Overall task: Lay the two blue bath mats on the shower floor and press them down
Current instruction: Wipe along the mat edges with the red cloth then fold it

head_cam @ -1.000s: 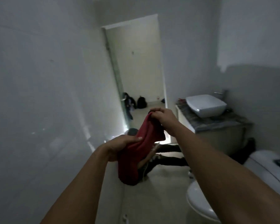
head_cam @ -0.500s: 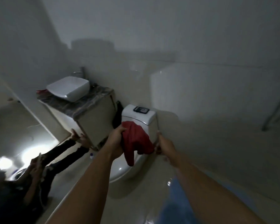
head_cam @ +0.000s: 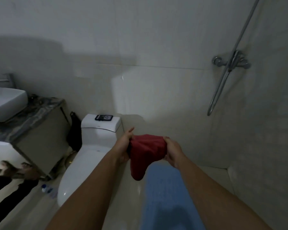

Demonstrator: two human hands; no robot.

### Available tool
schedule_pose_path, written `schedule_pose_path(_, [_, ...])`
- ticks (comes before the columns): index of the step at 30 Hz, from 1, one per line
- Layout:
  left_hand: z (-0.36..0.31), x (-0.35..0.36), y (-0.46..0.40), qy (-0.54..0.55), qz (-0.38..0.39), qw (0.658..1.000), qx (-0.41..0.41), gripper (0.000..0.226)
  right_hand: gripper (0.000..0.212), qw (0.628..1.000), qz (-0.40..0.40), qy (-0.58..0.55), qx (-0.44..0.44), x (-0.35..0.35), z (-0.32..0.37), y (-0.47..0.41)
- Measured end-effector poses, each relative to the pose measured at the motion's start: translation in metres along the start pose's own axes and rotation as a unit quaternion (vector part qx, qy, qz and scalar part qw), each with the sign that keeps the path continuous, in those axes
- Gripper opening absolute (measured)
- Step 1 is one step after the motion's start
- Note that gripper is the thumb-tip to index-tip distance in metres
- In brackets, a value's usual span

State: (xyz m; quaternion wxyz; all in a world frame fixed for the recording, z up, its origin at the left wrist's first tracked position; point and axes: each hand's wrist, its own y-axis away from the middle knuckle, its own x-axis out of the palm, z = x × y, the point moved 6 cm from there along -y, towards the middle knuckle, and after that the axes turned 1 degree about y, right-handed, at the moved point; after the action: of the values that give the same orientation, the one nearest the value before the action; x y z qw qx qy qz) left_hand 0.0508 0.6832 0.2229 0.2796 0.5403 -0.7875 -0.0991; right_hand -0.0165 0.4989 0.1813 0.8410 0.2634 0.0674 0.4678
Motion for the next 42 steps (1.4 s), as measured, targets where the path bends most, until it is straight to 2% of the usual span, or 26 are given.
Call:
schedule_pose_path(2, [-0.004, -0.004, 0.007, -0.033, 0.012, 0.999, 0.019, 0.058, 0.038, 1.000, -0.001, -0.018, 0.020, 0.004, -0.008, 0.006])
schedule_pose_path(4, [-0.010, -0.010, 0.017, -0.033, 0.022, 0.998, 0.042, 0.055, 0.039, 0.997, 0.053, -0.040, 0.041, 0.016, -0.014, 0.018])
schedule_pose_path(6, [-0.016, -0.021, 0.023, -0.046, 0.016, 0.997, 0.061, 0.049, 0.024, 0.993, 0.096, -0.060, 0.035, 0.019, -0.014, 0.026])
schedule_pose_path(7, [-0.019, -0.028, 0.023, -0.070, 0.009, 0.995, 0.070, 0.046, 0.032, 0.993, 0.093, -0.071, 0.025, 0.017, -0.013, 0.027])
schedule_pose_path(9, [-0.025, -0.043, 0.022, -0.125, -0.005, 0.989, 0.084, 0.038, 0.067, 0.994, 0.067, -0.083, 0.007, 0.010, -0.009, 0.025])
schedule_pose_path(10, [-0.029, -0.051, 0.021, -0.160, -0.010, 0.983, 0.091, 0.033, 0.075, 0.996, 0.058, -0.072, -0.001, 0.009, -0.006, 0.027])
schedule_pose_path(11, [-0.032, -0.059, 0.019, -0.206, -0.013, 0.973, 0.099, 0.028, 0.076, 0.997, 0.056, -0.051, -0.007, 0.009, -0.004, 0.029])
schedule_pose_path(13, [-0.039, -0.072, 0.014, -0.297, -0.016, 0.947, 0.119, 0.022, 0.060, 0.998, 0.056, 0.001, -0.023, 0.008, 0.002, 0.033])
schedule_pose_path(15, [-0.046, -0.082, 0.011, -0.343, -0.033, 0.929, 0.139, 0.019, 0.043, 0.997, 0.042, 0.038, -0.047, 0.005, 0.008, 0.038])
schedule_pose_path(18, [-0.056, -0.097, 0.007, -0.342, -0.074, 0.924, 0.158, 0.014, 0.024, 0.991, -0.003, 0.104, -0.086, 0.001, 0.021, 0.043])
schedule_pose_path(21, [-0.064, -0.105, 0.005, -0.297, -0.094, 0.937, 0.160, 0.009, 0.016, 0.975, -0.050, 0.189, -0.104, -0.002, 0.029, 0.043])
schedule_pose_path(23, [-0.067, -0.106, 0.005, -0.265, -0.089, 0.947, 0.156, 0.007, 0.020, 0.977, -0.036, 0.191, -0.089, -0.001, 0.032, 0.045])
schedule_pose_path(27, [-0.078, -0.110, 0.006, -0.228, -0.078, 0.955, 0.170, 0.012, 0.043, 0.987, 0.046, 0.139, -0.072, 0.002, 0.037, 0.051])
schedule_pose_path(29, [-0.083, -0.112, 0.005, -0.246, -0.076, 0.948, 0.187, 0.015, 0.040, 0.979, 0.039, 0.185, -0.082, 0.002, 0.042, 0.052])
schedule_pose_path(33, [-0.093, -0.113, 0.004, -0.369, -0.054, 0.899, 0.231, 0.024, 0.016, 0.945, -0.011, 0.303, -0.125, 0.000, 0.048, 0.048])
schedule_pose_path(38, [-0.099, -0.117, 0.009, -0.465, 0.010, 0.853, 0.236, 0.017, 0.020, 0.918, -0.051, 0.341, -0.196, -0.007, 0.062, 0.053])
schedule_pose_path(40, [-0.104, -0.122, 0.011, -0.529, -0.001, 0.813, 0.243, 0.014, 0.017, 0.904, -0.048, 0.366, -0.216, -0.006, 0.067, 0.057])
schedule_pose_path(41, [-0.107, -0.125, 0.012, -0.579, -0.023, 0.777, 0.246, 0.010, 0.015, 0.902, -0.040, 0.366, -0.224, -0.004, 0.069, 0.058])
schedule_pose_path(42, [-0.111, -0.126, 0.016, -0.636, -0.057, 0.727, 0.253, 0.005, 0.015, 0.903, -0.027, 0.360, -0.234, 0.000, 0.070, 0.060])
